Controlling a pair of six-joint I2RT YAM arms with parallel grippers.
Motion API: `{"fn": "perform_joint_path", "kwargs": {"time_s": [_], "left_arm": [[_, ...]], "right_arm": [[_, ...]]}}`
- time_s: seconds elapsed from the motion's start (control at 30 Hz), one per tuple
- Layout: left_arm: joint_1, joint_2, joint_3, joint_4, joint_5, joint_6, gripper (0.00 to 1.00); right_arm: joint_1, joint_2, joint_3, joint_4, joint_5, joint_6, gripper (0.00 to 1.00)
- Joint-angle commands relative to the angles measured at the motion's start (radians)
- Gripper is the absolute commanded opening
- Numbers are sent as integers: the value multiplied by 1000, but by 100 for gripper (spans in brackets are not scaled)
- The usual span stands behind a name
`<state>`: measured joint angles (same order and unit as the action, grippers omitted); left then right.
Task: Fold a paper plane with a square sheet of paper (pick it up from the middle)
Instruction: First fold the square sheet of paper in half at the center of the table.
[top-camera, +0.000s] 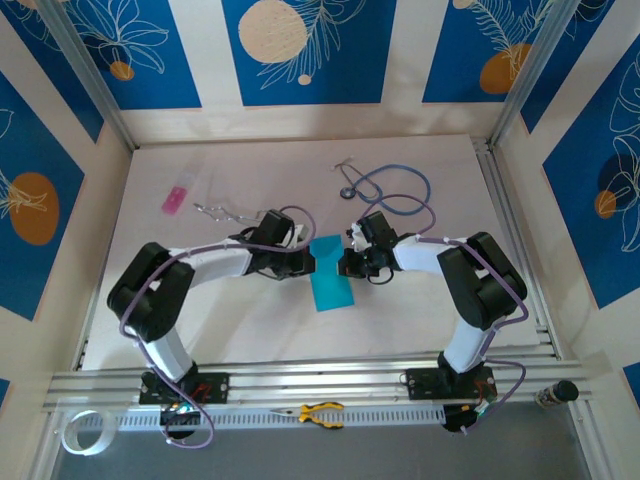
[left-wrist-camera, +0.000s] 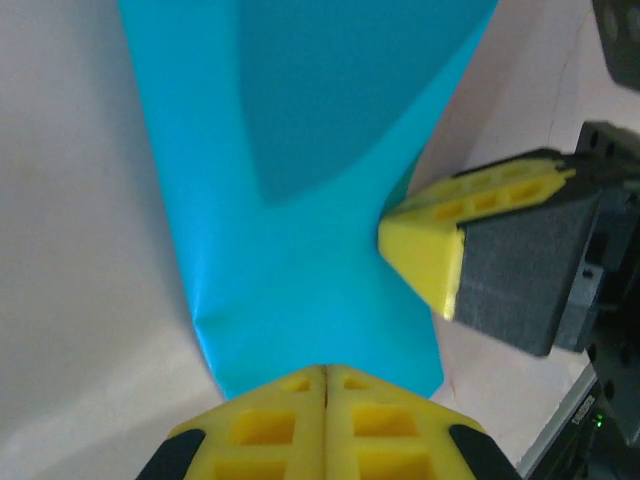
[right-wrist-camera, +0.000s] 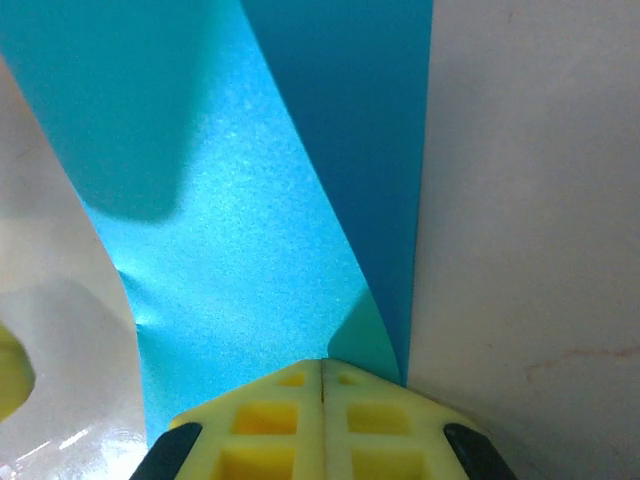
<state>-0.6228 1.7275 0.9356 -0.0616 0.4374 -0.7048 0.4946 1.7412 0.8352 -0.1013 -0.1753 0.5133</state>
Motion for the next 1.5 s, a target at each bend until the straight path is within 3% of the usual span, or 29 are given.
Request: {"fn": "perform_joint_path", "kwargs": {"time_s": [0.0,0.53,0.9,1.17,1.47], "left_arm": [[20,53,39,54,26,19,3],[42,202,0,97,26,14,2],[51,129,143,-61,51,62,4],[64,205,246,-112,40,118,5],[69,258,198,-98,19,133,5]], "right_arm": [[-7,34,-50,-164,46,-23,0],[-7,54,-35,-180,56,-15,0],[-5,58,-32,-186,73,-12,0],[-5,57,-35,-184,77,-8,0],[4,57,-42,-183,86,-4,0]]}}
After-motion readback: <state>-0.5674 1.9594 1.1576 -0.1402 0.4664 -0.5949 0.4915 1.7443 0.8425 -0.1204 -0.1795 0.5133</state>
